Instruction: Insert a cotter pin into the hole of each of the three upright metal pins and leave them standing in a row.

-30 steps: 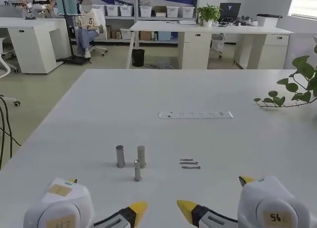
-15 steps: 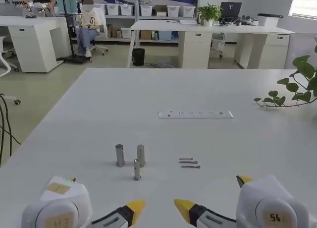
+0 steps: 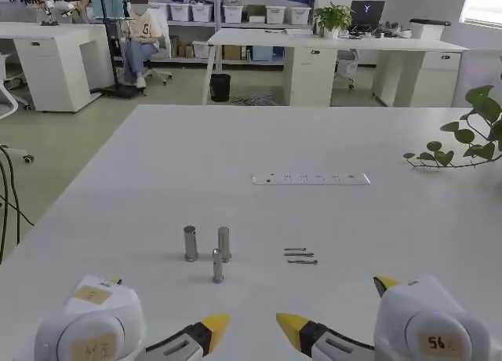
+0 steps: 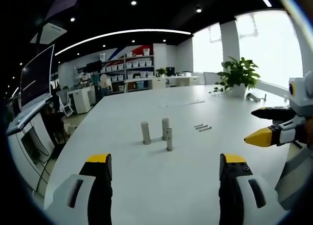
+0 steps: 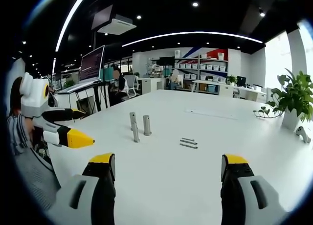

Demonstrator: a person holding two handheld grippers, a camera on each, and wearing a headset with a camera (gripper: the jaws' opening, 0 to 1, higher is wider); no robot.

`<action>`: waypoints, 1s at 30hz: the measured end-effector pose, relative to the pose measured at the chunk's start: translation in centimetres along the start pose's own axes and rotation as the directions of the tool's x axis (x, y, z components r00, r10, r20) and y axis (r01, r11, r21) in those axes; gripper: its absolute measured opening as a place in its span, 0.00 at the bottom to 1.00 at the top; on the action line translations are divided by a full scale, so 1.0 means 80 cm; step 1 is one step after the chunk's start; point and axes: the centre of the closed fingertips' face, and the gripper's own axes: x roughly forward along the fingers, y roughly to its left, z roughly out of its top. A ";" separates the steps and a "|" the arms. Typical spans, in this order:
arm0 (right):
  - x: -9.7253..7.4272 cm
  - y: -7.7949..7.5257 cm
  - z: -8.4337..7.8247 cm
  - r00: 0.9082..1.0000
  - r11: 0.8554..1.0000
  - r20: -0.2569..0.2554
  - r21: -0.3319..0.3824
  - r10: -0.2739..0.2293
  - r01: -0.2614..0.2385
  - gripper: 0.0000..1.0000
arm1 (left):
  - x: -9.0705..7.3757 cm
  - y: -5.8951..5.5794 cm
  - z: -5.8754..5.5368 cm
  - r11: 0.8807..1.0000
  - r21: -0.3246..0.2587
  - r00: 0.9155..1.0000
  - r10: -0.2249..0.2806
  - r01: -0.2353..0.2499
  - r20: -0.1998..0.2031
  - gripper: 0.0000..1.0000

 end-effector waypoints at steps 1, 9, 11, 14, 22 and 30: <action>0.000 0.000 0.000 1.000 1.000 0.000 0.000 0.001 -0.001 0.88 | 0.000 0.000 0.000 1.000 -0.001 1.000 0.001 -0.001 0.001 0.90; 0.000 0.001 0.001 1.000 1.000 0.005 0.005 0.005 -0.005 0.87 | 0.000 0.000 0.000 1.000 -0.001 1.000 0.001 -0.001 0.002 0.88; 0.000 0.001 0.001 1.000 1.000 0.006 0.005 0.006 -0.006 0.87 | 0.000 0.000 0.000 1.000 -0.003 1.000 -0.001 0.001 -0.001 0.87; 0.000 0.002 0.002 1.000 1.000 0.007 0.005 0.008 -0.008 0.86 | 0.000 0.000 -0.001 1.000 -0.007 1.000 -0.003 0.003 -0.005 0.85; -0.002 0.004 0.008 0.999 1.000 0.024 -0.001 0.029 -0.029 0.84 | 0.002 -0.004 -0.002 1.000 0.001 1.000 -0.022 0.022 -0.009 0.82; -0.005 0.007 0.005 0.998 0.997 -0.006 0.034 0.067 -0.067 0.82 | 0.024 -0.013 0.010 0.997 0.028 0.997 -0.071 0.071 -0.003 0.76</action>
